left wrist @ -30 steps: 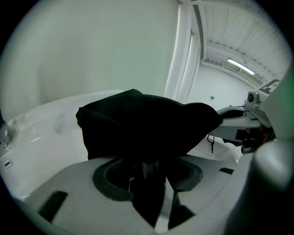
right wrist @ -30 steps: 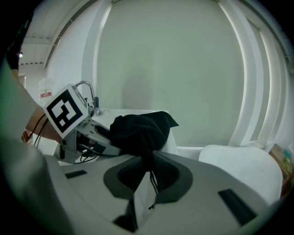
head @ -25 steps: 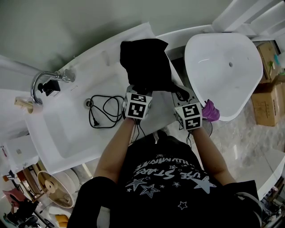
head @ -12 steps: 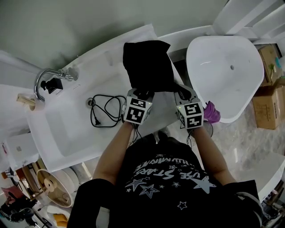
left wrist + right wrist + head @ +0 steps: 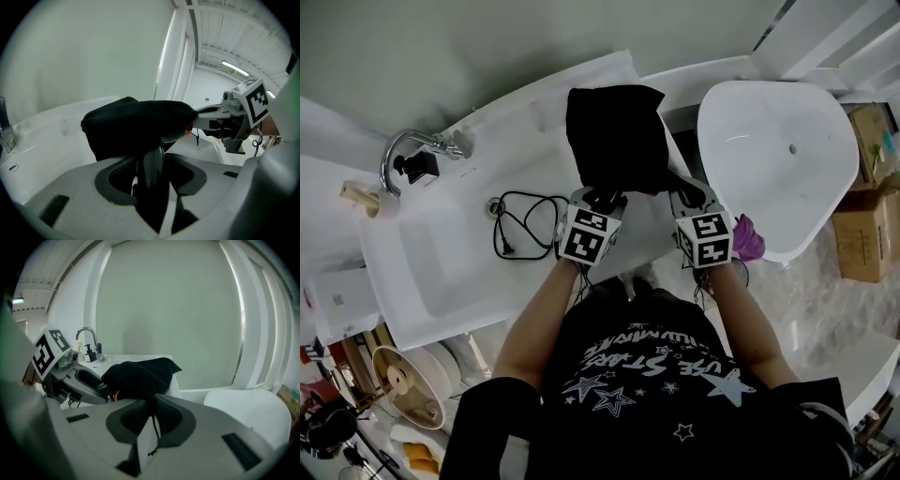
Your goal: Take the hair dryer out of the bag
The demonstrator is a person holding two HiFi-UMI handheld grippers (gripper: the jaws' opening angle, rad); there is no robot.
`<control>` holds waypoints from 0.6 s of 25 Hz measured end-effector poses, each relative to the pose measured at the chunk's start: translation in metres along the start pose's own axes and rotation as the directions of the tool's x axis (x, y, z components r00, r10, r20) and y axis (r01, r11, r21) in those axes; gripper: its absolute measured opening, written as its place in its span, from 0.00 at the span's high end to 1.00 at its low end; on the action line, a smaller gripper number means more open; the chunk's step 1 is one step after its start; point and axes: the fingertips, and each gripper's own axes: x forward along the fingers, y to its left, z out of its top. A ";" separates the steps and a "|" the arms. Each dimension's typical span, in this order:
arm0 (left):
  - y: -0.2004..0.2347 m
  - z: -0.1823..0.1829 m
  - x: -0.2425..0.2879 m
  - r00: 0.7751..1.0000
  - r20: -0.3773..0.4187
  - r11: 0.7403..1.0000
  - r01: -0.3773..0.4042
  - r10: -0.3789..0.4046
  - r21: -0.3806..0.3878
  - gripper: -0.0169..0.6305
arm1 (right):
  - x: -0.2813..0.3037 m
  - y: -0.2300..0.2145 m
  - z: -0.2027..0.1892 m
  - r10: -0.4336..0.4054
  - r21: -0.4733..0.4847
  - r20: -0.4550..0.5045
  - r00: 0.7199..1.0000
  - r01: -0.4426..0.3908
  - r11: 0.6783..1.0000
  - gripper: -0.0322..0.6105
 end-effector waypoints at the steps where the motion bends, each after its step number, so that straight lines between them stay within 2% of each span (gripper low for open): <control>1: -0.001 -0.001 -0.001 1.000 -0.004 1.000 0.000 0.000 0.000 0.66 | -0.001 0.001 0.000 0.006 -0.004 0.001 1.000 -0.006 1.000 0.90; 7: -0.001 -0.008 -0.009 1.000 -0.020 1.000 -0.001 0.001 0.016 0.66 | -0.004 0.002 0.004 0.031 -0.032 0.008 0.999 -0.031 0.999 0.90; 15: -0.023 -0.012 -0.018 0.999 -0.024 0.998 0.030 -0.029 0.062 0.66 | -0.005 -0.008 0.013 0.061 -0.059 0.014 0.998 -0.060 0.996 0.90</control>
